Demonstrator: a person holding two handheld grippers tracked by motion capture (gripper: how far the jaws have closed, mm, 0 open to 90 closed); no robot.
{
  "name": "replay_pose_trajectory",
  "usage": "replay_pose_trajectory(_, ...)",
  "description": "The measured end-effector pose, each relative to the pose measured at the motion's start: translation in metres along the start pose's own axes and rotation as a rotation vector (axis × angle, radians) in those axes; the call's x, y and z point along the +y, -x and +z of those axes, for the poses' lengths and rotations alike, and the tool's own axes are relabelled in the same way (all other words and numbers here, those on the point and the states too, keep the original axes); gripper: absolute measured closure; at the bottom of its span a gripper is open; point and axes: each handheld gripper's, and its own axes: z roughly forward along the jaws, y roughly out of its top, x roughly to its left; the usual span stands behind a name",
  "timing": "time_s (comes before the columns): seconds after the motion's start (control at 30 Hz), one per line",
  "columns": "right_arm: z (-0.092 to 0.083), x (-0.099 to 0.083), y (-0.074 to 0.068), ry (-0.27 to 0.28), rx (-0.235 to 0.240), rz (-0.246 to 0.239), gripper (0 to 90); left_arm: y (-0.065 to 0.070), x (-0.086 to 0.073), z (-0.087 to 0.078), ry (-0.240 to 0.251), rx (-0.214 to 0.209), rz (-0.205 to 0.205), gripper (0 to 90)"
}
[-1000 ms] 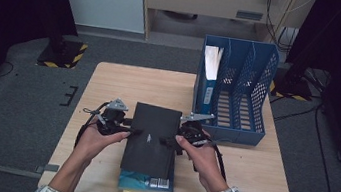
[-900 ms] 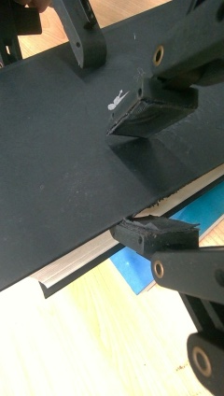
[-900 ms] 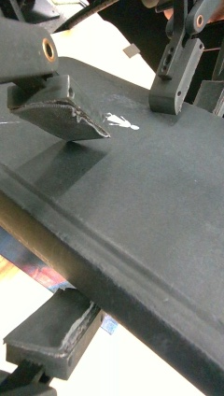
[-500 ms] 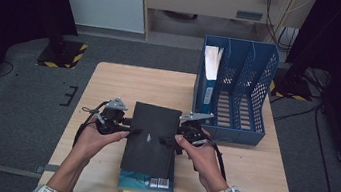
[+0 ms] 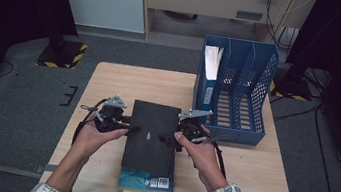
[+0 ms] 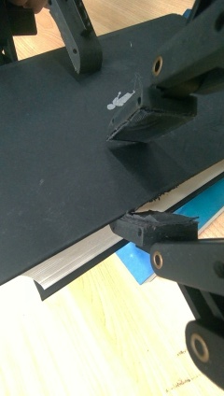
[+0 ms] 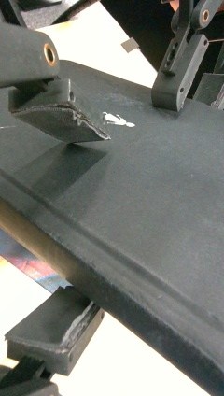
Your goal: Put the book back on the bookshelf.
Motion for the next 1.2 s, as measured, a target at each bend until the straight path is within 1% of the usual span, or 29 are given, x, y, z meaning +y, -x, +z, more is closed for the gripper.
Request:
replay_pose_trajectory(0.13,0.001,0.002,0.001,0.000,-0.001,0.001,19.5,-0.002,0.001,0.000,0.002,0.001,-0.002,53.7)
replay_pose_trajectory(0.3,0.001,0.007,0.002,0.012,-0.007,-0.003,20.8,-0.005,0.006,-0.001,0.003,0.006,0.003,54.5)
replay_pose_trajectory(0.33,0.001,0.008,0.003,0.017,-0.008,-0.008,20.9,-0.006,0.007,0.000,0.004,0.007,0.004,54.8)
replay_pose_trajectory(0.47,0.004,0.013,0.009,0.021,-0.010,-0.003,21.5,-0.011,0.013,0.002,-0.003,0.007,0.005,55.6)
replay_pose_trajectory(0.57,0.005,0.018,0.012,0.024,-0.013,-0.001,22.3,-0.014,0.018,0.002,-0.005,0.011,0.013,56.2)
replay_pose_trajectory(0.67,0.005,0.024,0.015,0.035,-0.022,-0.014,23.4,-0.017,0.023,0.002,-0.003,0.015,0.020,57.5)
replay_pose_trajectory(0.83,0.008,0.034,0.019,0.041,-0.032,-0.028,23.8,-0.023,0.029,0.003,0.002,0.024,0.016,58.0)
replay_pose_trajectory(0.93,0.010,0.040,0.021,0.035,-0.037,-0.038,23.9,-0.027,0.032,0.004,0.003,0.031,0.016,58.4)
replay_pose_trajectory(1.03,0.012,0.043,0.023,0.033,-0.043,-0.038,23.9,-0.029,0.036,0.005,0.005,0.030,0.012,59.0)
replay_pose_trajectory(1.2,0.014,0.050,0.027,0.033,-0.062,-0.038,24.3,-0.033,0.043,0.008,0.018,0.043,0.003,59.6)
